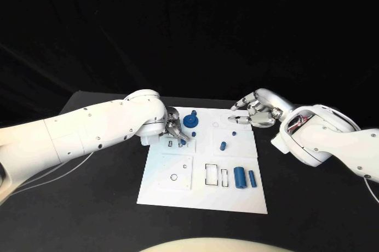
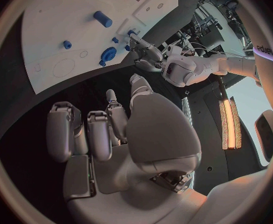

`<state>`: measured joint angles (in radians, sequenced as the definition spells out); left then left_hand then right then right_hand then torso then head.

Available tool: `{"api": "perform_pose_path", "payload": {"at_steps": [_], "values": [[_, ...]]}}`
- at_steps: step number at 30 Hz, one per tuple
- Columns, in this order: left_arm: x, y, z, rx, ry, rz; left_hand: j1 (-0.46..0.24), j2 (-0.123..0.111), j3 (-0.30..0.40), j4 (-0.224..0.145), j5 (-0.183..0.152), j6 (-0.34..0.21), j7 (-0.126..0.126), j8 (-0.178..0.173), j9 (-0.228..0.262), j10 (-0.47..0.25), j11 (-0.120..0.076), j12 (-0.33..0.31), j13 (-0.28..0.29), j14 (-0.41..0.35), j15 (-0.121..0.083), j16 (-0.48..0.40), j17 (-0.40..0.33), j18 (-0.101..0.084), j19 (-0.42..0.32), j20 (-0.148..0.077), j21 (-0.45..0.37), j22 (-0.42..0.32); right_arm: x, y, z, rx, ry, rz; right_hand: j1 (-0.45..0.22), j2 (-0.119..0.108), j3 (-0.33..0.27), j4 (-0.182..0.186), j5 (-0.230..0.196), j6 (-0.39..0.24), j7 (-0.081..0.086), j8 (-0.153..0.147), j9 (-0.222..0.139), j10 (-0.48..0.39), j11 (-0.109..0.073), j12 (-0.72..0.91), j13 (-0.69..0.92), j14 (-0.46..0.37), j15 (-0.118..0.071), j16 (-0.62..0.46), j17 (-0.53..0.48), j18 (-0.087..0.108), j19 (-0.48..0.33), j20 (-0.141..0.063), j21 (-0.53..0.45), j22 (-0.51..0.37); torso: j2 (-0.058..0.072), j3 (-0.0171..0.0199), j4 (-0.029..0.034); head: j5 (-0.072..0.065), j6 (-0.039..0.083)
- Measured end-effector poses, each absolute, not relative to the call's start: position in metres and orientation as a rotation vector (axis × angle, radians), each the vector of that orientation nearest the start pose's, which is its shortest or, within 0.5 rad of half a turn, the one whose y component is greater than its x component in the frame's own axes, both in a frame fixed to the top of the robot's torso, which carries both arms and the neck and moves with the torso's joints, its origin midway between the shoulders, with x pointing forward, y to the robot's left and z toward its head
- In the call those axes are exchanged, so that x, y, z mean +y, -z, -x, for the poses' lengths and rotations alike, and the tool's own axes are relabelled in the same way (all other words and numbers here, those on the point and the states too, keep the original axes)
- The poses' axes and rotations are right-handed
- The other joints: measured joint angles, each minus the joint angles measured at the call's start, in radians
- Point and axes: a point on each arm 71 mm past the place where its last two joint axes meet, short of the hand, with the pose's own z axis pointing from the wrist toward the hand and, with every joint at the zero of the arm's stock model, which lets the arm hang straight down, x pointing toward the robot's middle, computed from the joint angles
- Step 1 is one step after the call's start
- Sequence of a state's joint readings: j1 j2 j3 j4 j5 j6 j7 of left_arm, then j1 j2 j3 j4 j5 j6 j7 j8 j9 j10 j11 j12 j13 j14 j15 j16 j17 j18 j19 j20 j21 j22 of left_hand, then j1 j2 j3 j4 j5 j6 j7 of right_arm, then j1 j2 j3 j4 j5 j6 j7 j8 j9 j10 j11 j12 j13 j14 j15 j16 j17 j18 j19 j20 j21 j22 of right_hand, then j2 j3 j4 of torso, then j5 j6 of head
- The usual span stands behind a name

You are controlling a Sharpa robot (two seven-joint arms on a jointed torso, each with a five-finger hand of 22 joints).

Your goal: Assemble the parts on the task board

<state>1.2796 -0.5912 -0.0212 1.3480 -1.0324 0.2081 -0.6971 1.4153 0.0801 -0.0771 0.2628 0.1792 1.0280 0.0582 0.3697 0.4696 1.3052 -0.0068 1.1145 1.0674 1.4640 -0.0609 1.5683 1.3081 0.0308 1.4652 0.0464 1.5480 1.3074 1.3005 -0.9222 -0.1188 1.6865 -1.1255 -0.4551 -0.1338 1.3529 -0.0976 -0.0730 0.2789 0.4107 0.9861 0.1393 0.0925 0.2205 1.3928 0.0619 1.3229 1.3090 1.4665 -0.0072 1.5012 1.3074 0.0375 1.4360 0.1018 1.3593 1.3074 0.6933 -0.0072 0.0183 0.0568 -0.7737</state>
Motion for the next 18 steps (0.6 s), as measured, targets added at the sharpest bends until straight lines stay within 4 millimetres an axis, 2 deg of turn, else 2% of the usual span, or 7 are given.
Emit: {"api": "perform_pose_path", "payload": {"at_steps": [4, 9, 16, 17, 18], "values": [[0.1458, 0.1967, -0.5154, 2.370, 0.302, 0.175, 0.026, -0.008, 0.046, 0.003, 0.004, -0.005, 0.002, -0.003, 0.006, -0.004, -0.003, -0.012, -0.007, 0.000, 0.000, 0.000, 0.000, 0.000, 0.004, -0.004, 0.000, 0.000, -0.2005, 0.1529, -0.4637, 1.644, -0.810, -0.160, 0.000, 0.000, 0.000, 0.000, 0.004, 0.000, 0.000, 0.000, 0.000, 0.000, 0.000, 0.000, 0.000, 0.000, 0.000, 0.000, 0.000, 0.000, -0.004, -0.004, 0.000, 0.000, 0.000, 0.0001, 0.0002, 0.000, -0.001], [0.1466, 0.1968, -0.5155, 2.375, 0.307, 0.182, 0.057, -0.031, 0.117, 0.015, 0.005, -0.016, 0.002, -0.012, 0.015, -0.008, 0.000, -0.025, -0.016, 0.000, 0.000, 0.000, 0.000, 0.000, 0.004, -0.004, 0.000, 0.000, -0.2008, 0.1532, -0.4638, 1.645, -0.809, -0.161, 0.000, 0.000, 0.000, 0.000, 0.006, 0.000, 0.000, 0.000, 0.000, 0.000, 0.000, 0.000, 0.000, 0.000, 0.000, 0.000, 0.000, 0.000, -0.004, -0.004, 0.000, 0.000, -0.001, 0.0000, 0.0007, 0.000, -0.001], [0.1492, 0.1978, -0.5152, 2.385, 0.314, 0.200, 0.105, -0.077, 0.196, 0.091, 0.019, -0.023, 0.006, -0.020, 0.033, -0.011, -0.003, -0.040, -0.025, 0.004, -0.003, 0.000, 0.000, 0.000, 0.001, -0.006, 0.000, 0.000, -0.2009, 0.1534, -0.4640, 1.645, -0.808, -0.161, 0.000, 0.000, -0.006, 0.000, 0.006, 0.000, 0.000, 0.000, 0.000, 0.000, 0.000, 0.000, 0.000, 0.000, 0.000, 0.000, 0.000, 0.000, -0.004, -0.004, 0.000, 0.000, -0.001, 0.0001, 0.0012, 0.001, 0.000], [0.1502, 0.1981, -0.5150, 2.387, 0.316, 0.206, 0.112, -0.084, 0.223, 0.094, 0.021, -0.027, 0.009, -0.020, 0.035, -0.011, -0.003, -0.041, -0.026, 0.004, -0.003, 0.000, 0.000, 0.000, 0.000, -0.007, 0.000, 0.000, -0.2010, 0.1535, -0.4640, 1.645, -0.808, -0.161, 0.000, 0.000, -0.006, 0.000, 0.006, 0.000, 0.000, 0.000, 0.000, 0.000, 0.000, 0.000, 0.000, 0.000, 0.000, 0.000, 0.001, 0.000, -0.004, -0.004, 0.000, 0.000, -0.001, 0.0001, 0.0013, 0.001, 0.000], [0.1510, 0.1983, -0.5148, 2.388, 0.318, 0.211, 0.114, -0.102, 0.266, 0.099, 0.024, -0.030, 0.010, -0.019, 0.035, -0.012, -0.001, -0.045, -0.027, 0.004, -0.003, 0.000, 0.000, 0.000, 0.000, -0.007, 0.000, 0.000, -0.2010, 0.1535, -0.4640, 1.645, -0.808, -0.161, 0.000, 0.000, -0.006, 0.000, 0.006, 0.000, 0.000, 0.000, 0.000, 0.000, 0.000, 0.000, 0.000, 0.000, 0.000, 0.000, 0.001, 0.000, -0.004, -0.004, 0.000, 0.001, -0.001, 0.0002, 0.0013, 0.002, 0.001]]}}
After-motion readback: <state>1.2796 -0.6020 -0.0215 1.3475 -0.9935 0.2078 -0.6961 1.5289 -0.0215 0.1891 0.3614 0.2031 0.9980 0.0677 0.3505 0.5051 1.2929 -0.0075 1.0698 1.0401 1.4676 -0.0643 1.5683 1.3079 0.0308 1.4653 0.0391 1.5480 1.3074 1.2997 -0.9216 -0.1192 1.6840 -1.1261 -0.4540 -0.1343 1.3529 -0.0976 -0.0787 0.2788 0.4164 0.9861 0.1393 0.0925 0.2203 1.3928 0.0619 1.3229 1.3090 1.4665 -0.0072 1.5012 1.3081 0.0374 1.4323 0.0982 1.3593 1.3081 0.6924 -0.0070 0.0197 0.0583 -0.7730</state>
